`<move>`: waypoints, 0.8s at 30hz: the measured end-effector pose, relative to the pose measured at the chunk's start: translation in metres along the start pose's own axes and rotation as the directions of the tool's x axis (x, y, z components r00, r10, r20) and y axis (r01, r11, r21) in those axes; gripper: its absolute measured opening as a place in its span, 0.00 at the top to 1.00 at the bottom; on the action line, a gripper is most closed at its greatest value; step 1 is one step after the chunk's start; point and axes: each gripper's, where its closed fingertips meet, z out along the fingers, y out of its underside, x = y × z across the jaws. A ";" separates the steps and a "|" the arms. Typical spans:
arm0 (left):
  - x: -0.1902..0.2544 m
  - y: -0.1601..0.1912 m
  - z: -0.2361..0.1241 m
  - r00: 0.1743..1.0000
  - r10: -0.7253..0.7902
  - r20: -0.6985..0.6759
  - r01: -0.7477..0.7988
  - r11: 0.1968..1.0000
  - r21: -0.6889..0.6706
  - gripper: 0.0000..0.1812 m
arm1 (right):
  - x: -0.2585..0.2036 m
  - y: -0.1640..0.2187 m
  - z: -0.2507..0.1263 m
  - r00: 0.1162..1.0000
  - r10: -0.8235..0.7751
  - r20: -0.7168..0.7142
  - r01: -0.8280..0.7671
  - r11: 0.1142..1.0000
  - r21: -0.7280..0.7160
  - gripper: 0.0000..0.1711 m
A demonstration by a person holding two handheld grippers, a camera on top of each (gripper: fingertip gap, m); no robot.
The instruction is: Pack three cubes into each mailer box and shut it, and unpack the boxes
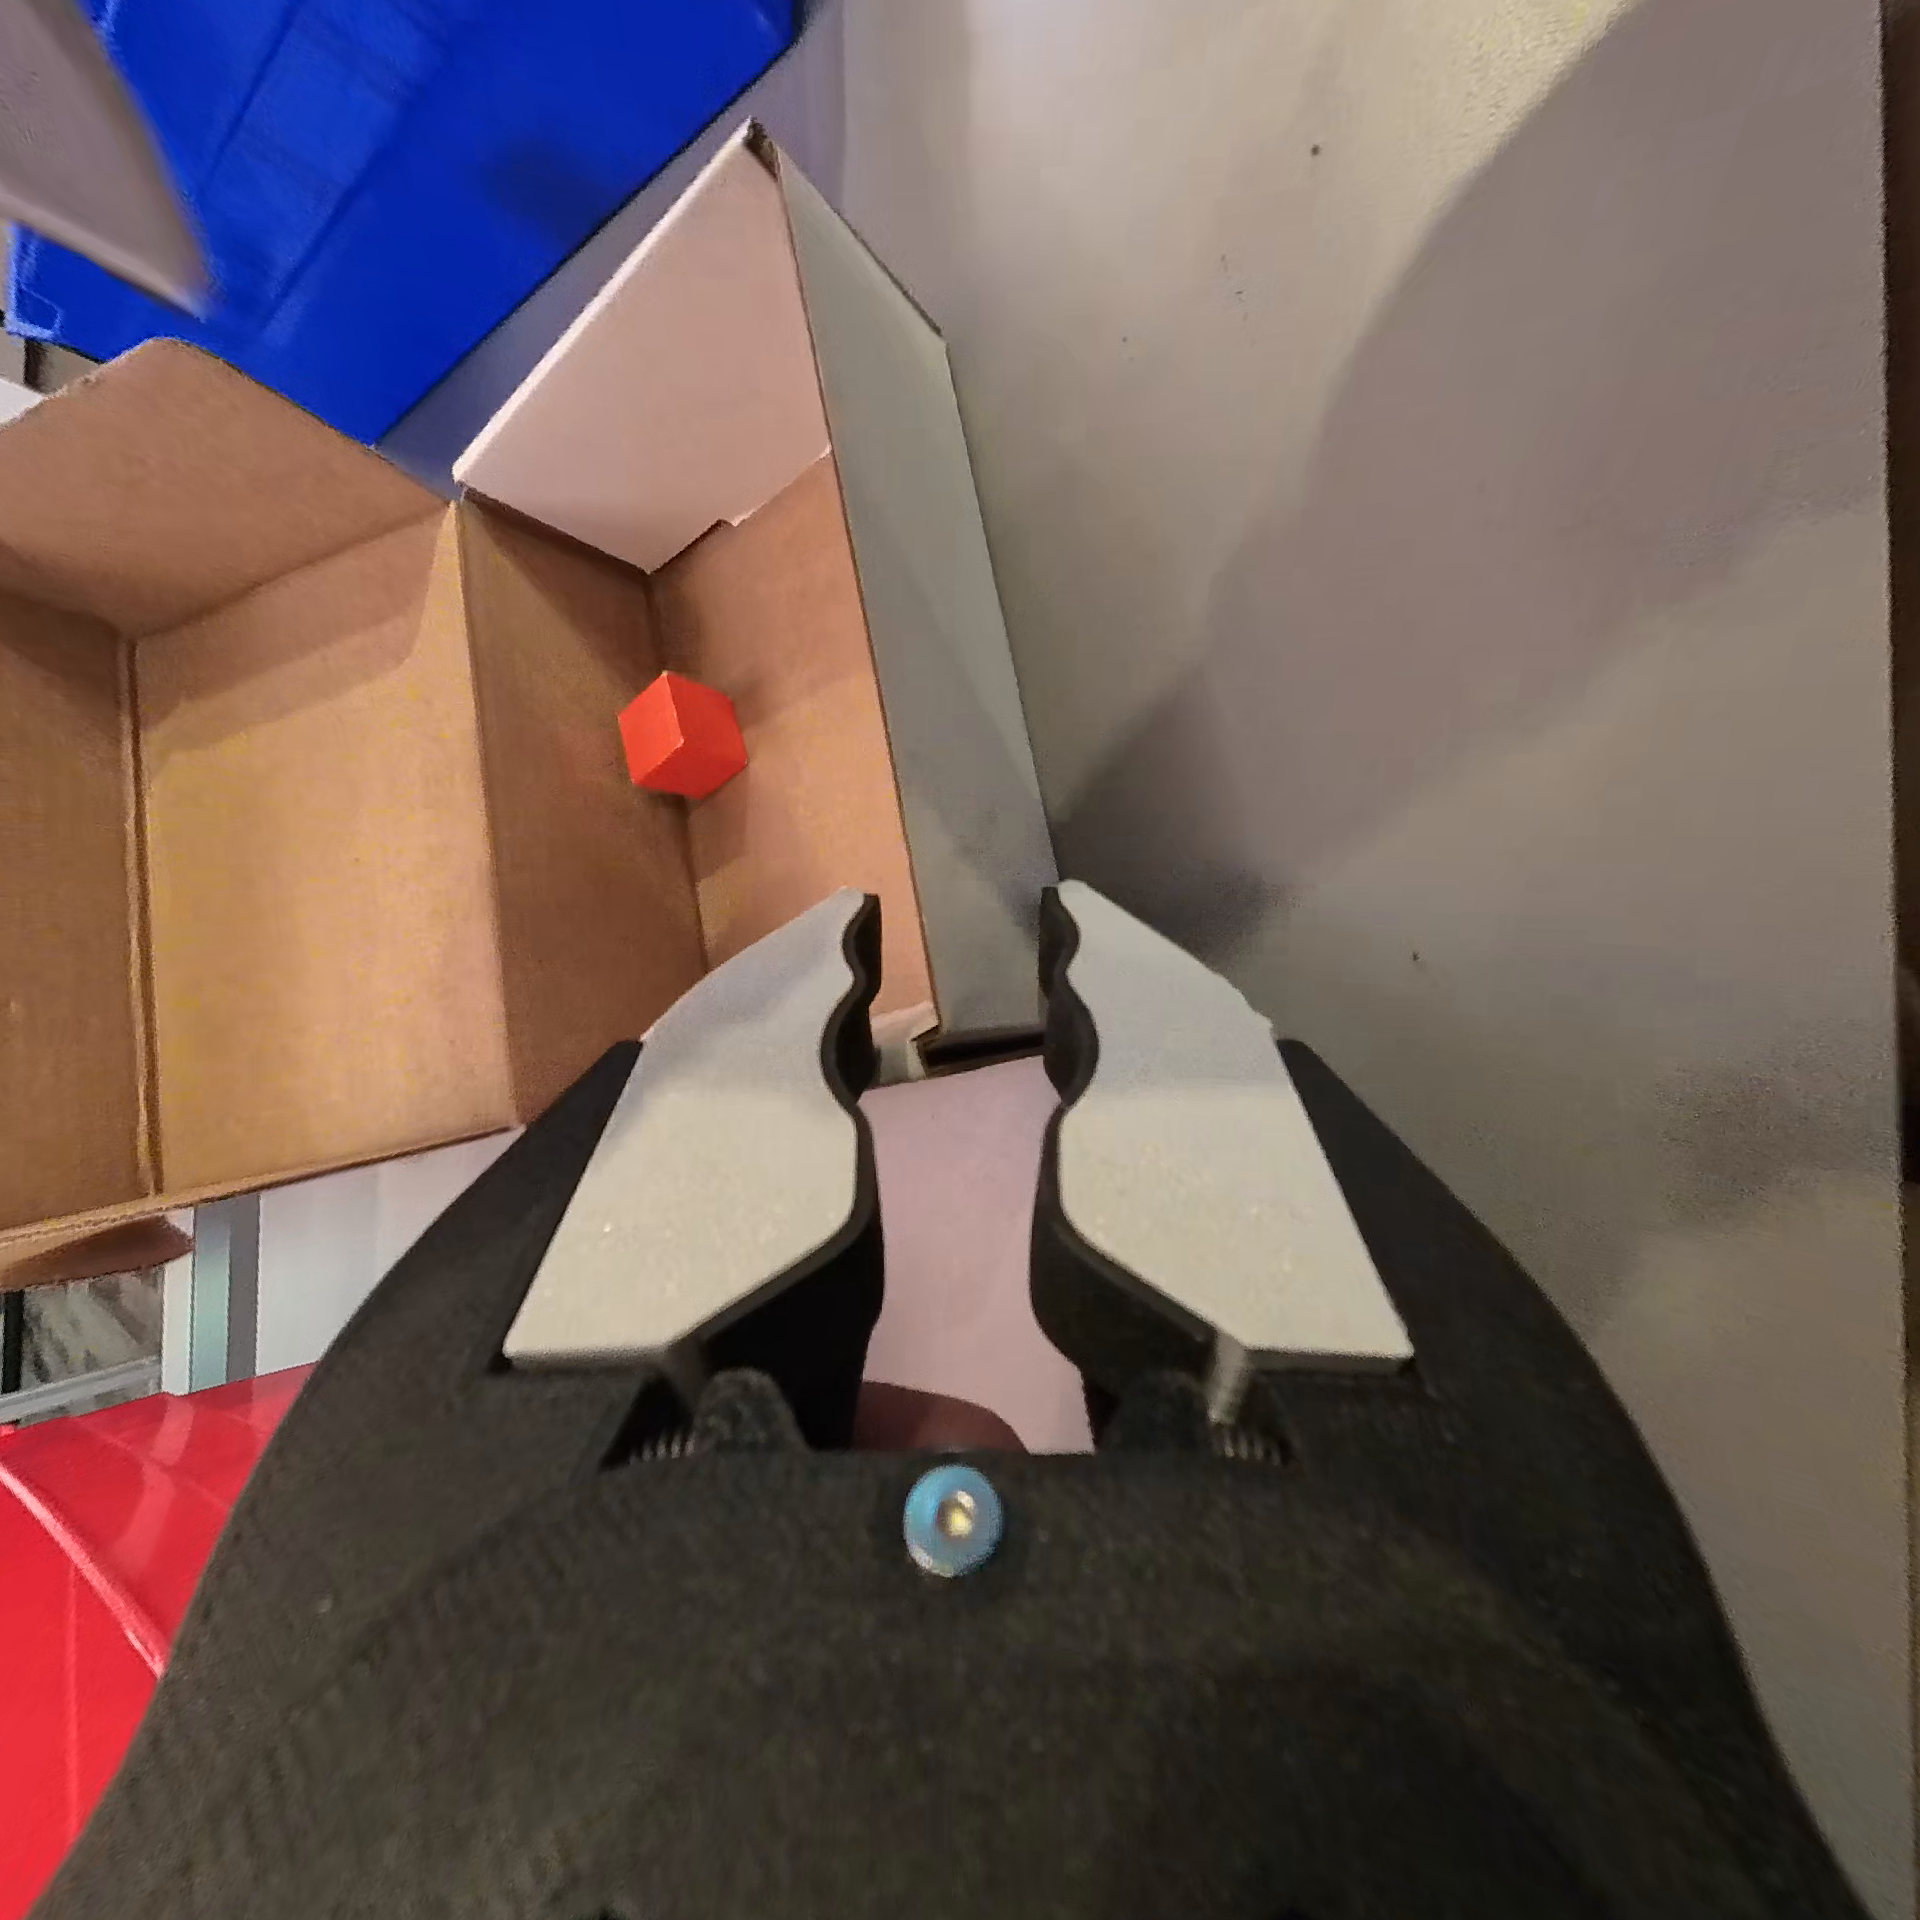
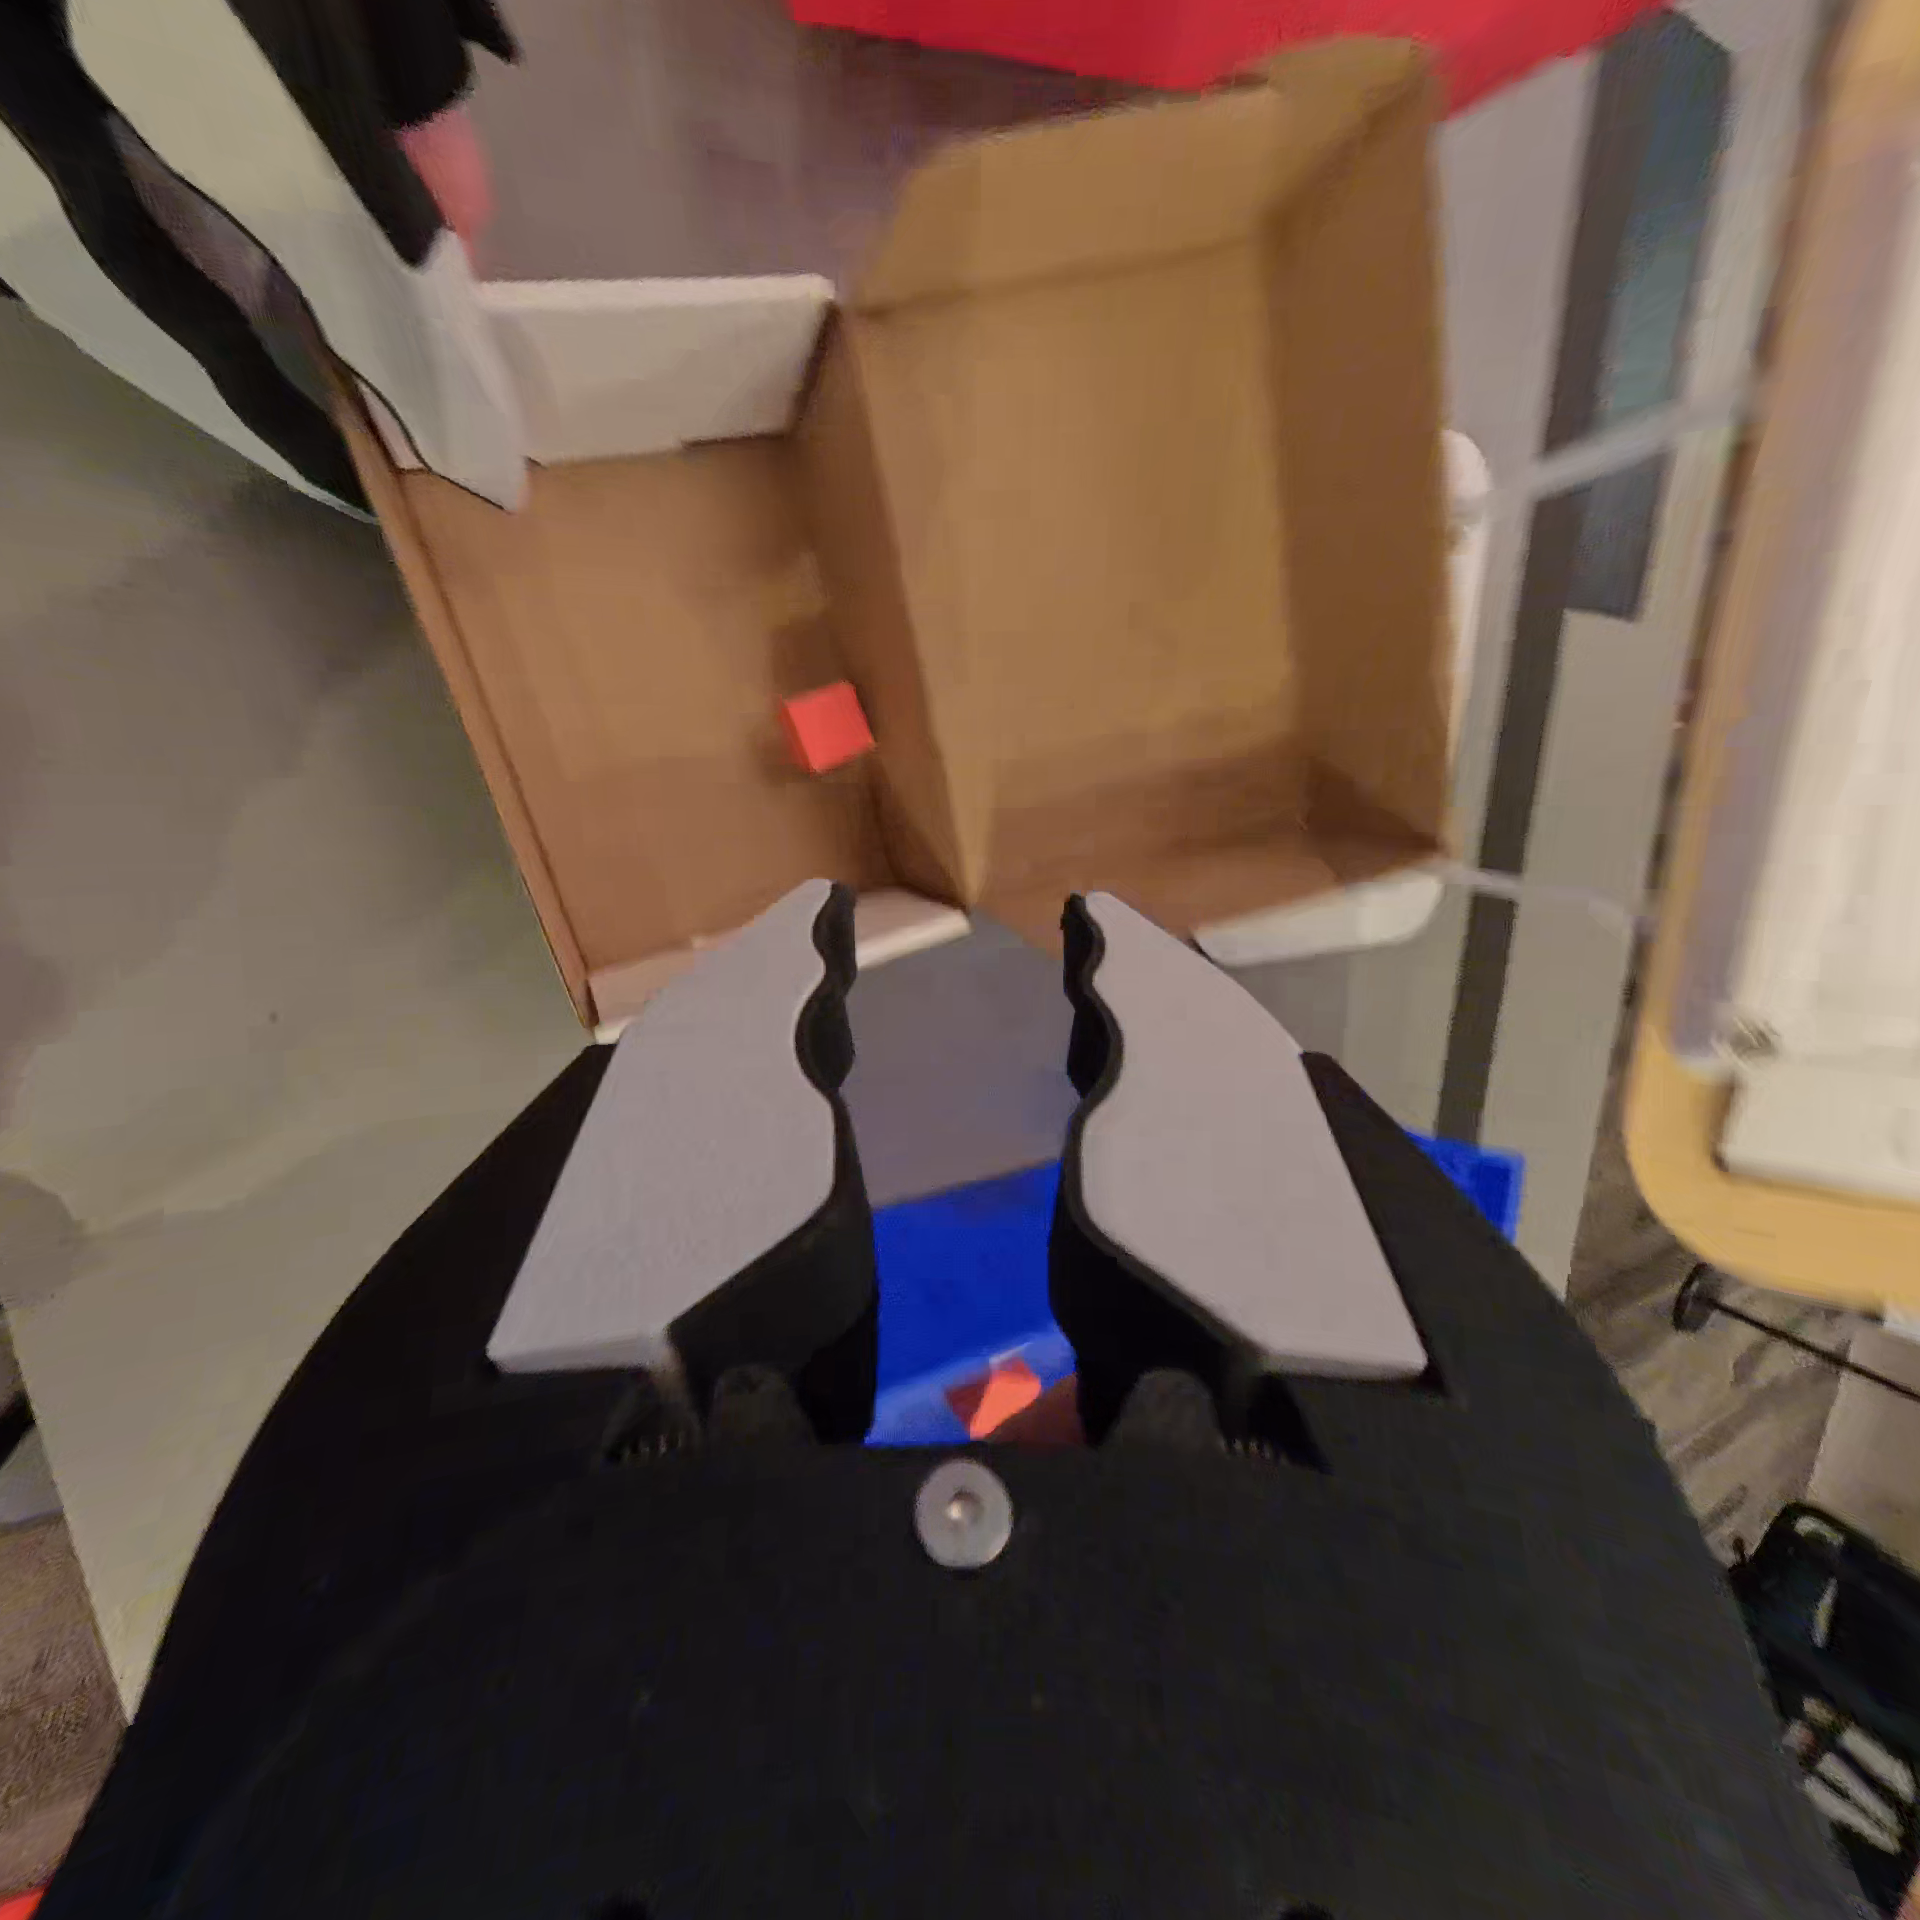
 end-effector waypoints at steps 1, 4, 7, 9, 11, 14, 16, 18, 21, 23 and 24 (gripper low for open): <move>0.000 0.000 0.000 1.000 0.000 0.000 0.000 1.000 0.000 0.84 | -0.009 -0.005 0.015 0.999 -0.025 0.031 0.025 0.999 -0.021 0.78; 0.000 0.001 -0.001 1.000 0.002 -0.001 -0.002 1.000 -0.001 0.84 | -0.024 -0.007 0.055 0.995 -0.061 0.081 0.069 0.993 -0.094 0.77; 0.000 0.001 -0.001 1.000 0.004 -0.001 -0.004 1.000 -0.001 0.84 | -0.032 0.003 0.080 0.991 -0.073 0.109 0.090 0.982 -0.166 0.77; 0.000 0.001 0.000 1.000 0.004 -0.003 -0.004 1.000 0.001 0.84 | -0.035 0.006 0.089 0.990 -0.064 0.123 0.085 0.981 -0.176 0.77; 0.000 0.001 0.000 1.000 0.003 -0.003 -0.003 1.000 0.003 0.84 | -0.038 0.008 0.095 0.989 -0.058 0.133 0.083 0.980 -0.184 0.77; -0.001 0.001 0.000 1.000 0.002 -0.001 -0.002 1.000 0.003 0.84 | -0.041 0.013 0.102 0.988 -0.054 0.147 0.083 0.976 -0.203 0.78; -0.001 0.000 0.000 1.000 0.000 -0.003 0.000 1.000 0.003 0.84 | -0.041 0.011 0.104 0.988 -0.043 0.146 0.071 0.980 -0.188 0.77; -0.001 0.000 0.000 1.000 0.001 -0.002 -0.001 1.000 0.003 0.84 | -0.040 0.010 0.101 0.988 -0.034 0.149 0.060 0.983 -0.175 0.85; -0.001 0.000 0.001 1.000 0.002 -0.001 -0.002 1.000 0.001 0.84 | -0.042 0.009 0.100 0.987 -0.030 0.155 0.055 0.985 -0.162 0.89; -0.001 0.000 0.001 1.000 0.004 0.000 -0.004 1.000 0.000 0.84 | -0.044 0.008 0.098 0.985 -0.025 0.171 0.051 0.987 -0.152 0.88; -0.001 0.000 0.001 1.000 0.005 0.000 -0.005 1.000 -0.001 0.84 | -0.045 0.007 0.099 0.985 -0.023 0.173 0.049 0.987 -0.151 0.86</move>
